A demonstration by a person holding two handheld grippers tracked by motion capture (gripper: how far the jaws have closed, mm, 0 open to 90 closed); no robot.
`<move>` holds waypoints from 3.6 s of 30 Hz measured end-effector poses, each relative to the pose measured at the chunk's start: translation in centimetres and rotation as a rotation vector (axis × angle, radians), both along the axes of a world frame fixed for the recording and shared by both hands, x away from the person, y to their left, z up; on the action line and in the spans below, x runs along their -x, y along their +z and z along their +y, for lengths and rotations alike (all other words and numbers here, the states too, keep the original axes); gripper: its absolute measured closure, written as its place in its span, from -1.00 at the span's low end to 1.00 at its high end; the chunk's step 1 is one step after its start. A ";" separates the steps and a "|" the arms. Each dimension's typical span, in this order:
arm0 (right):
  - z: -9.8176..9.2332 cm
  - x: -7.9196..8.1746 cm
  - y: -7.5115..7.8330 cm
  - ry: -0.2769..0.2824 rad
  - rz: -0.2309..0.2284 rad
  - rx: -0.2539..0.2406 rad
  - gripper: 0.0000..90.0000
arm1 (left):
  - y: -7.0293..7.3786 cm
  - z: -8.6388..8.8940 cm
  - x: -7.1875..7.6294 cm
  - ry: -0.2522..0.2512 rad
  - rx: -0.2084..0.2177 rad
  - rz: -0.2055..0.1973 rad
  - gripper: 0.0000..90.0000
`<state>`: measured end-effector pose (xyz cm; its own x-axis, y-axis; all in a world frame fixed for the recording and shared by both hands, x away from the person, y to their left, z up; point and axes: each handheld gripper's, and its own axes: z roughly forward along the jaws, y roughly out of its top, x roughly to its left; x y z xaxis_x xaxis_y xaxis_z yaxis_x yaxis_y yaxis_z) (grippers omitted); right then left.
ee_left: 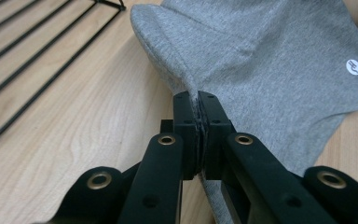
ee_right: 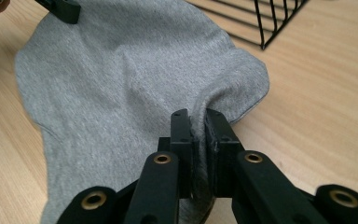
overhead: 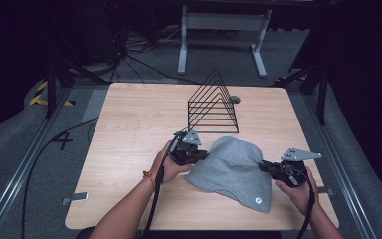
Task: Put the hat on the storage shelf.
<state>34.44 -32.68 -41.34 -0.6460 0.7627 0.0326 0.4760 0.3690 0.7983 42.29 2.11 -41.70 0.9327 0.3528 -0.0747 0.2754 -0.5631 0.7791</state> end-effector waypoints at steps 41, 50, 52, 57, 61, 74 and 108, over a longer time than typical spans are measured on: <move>3.5 -12.4 23.2 -0.009 -0.389 0.072 0.86 | 20.5 2.7 -8.0 0.244 0.136 -0.331 0.95; 4.7 -16.7 22.7 -0.046 -0.384 0.057 0.86 | 19.8 3.1 -10.9 0.314 0.136 -0.318 0.95; 4.9 -17.4 22.4 -0.061 -0.378 0.069 0.86 | 19.5 2.8 -11.3 0.317 0.114 -0.316 0.95; 5.5 -18.5 21.7 -0.062 -0.368 0.077 0.86 | 18.6 2.7 -12.2 0.341 0.103 -0.301 0.95; 5.6 -19.1 21.3 -0.070 -0.358 0.080 0.86 | 18.2 3.0 -12.9 0.361 0.097 -0.294 0.95; 6.0 -20.9 21.1 -0.112 -0.358 0.043 0.86 | 17.6 2.5 -14.3 0.397 0.079 -0.293 0.95; 6.1 -17.6 19.1 -0.016 -0.346 0.042 0.86 | 15.0 5.3 -10.5 0.311 0.157 -0.261 0.95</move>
